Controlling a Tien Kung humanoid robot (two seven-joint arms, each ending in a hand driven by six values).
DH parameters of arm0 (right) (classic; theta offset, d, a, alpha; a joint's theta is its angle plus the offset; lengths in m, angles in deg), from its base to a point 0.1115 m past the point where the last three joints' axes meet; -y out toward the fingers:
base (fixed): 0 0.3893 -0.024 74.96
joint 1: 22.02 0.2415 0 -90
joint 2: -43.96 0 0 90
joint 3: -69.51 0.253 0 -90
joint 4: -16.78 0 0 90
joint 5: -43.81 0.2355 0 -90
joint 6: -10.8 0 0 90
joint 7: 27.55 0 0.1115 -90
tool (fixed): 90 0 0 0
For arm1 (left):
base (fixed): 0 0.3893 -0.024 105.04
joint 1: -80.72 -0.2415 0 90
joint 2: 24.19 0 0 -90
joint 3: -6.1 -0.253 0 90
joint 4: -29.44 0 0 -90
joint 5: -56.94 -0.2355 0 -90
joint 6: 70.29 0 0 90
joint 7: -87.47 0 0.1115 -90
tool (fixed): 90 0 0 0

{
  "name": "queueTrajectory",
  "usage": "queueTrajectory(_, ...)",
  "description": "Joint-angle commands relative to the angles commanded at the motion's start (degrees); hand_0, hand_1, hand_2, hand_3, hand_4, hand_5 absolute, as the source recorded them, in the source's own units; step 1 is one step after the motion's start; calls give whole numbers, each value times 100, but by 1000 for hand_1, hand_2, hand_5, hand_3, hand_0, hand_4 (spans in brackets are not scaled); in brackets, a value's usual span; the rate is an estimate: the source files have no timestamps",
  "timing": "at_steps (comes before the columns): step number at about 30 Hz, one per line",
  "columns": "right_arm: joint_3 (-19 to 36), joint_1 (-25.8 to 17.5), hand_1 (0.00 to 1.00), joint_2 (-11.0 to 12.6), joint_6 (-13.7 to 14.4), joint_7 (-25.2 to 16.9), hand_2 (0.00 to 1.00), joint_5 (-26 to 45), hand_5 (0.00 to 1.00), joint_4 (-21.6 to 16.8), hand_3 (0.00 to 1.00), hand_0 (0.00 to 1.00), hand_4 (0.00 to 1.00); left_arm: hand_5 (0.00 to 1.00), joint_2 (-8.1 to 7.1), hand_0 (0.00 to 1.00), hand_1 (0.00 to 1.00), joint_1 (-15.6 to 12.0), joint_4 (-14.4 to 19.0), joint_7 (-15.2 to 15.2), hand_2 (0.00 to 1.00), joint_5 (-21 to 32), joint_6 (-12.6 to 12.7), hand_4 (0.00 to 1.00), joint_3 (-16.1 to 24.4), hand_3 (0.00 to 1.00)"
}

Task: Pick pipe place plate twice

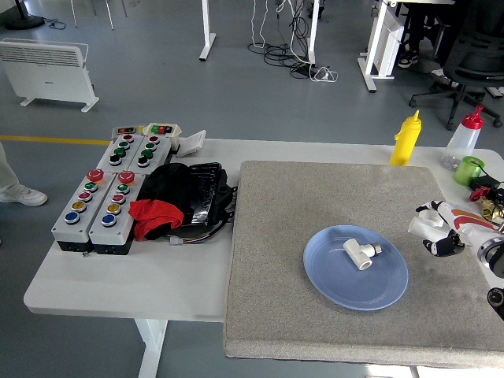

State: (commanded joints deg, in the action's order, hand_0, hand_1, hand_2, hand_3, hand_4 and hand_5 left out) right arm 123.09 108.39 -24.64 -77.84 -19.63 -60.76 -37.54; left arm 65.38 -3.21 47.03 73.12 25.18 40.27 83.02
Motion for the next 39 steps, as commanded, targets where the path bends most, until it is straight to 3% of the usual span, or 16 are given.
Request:
queueTrajectory(3,-10,-26,480,84,-30,33,560,112,54,-444,621,354,407,998,0,738,715,2,-1,7,766,10,5,415,-1,789)
queueTrajectory(12,-594,-154,479,329,-533,448,560,600,58,-2093,619,353,408,998,-5,738,715,12,-8,23,765,12,-2,415,4,789)
queueTrajectory(18,-1076,-217,502,491,-606,469,567,663,60,-2721,622,387,411,998,-14,738,715,34,-14,29,765,17,-14,415,-4,789)
queueTrajectory(19,-1128,-228,587,511,-633,500,614,664,68,-2768,633,520,417,998,-15,738,715,36,-14,30,765,21,-15,416,-8,789)
queueTrajectory(24,-1361,-300,587,583,-879,855,614,612,68,-2940,633,520,417,998,-18,738,715,43,-17,34,765,33,-19,416,-21,789)
queueTrajectory(25,-1375,-306,740,585,-918,929,840,594,95,-2951,763,740,443,998,-18,737,714,43,-17,34,765,30,-20,417,-21,788)
queueTrajectory(30,-1453,-315,740,548,-1026,1050,840,547,95,-2927,763,740,443,998,-20,737,714,50,-20,34,765,9,-27,417,-9,788)
queueTrajectory(31,-1452,-312,860,528,-1027,1046,969,534,175,-2897,845,875,542,998,-20,737,714,52,-20,34,764,8,-28,417,-9,788)
queueTrajectory(36,-1388,-313,860,437,-1033,1009,969,353,175,-2738,845,875,542,998,-20,737,714,61,-23,36,764,1,-31,417,-6,788)
queueTrajectory(37,-1369,-320,921,436,-1051,993,998,347,243,-2730,956,956,700,998,-20,736,714,63,-24,37,763,7,-31,418,-10,788)
queueTrajectory(39,-1345,-328,921,438,-1075,974,998,351,243,-2726,956,956,700,998,-20,736,714,64,-25,41,763,16,-30,418,-14,788)
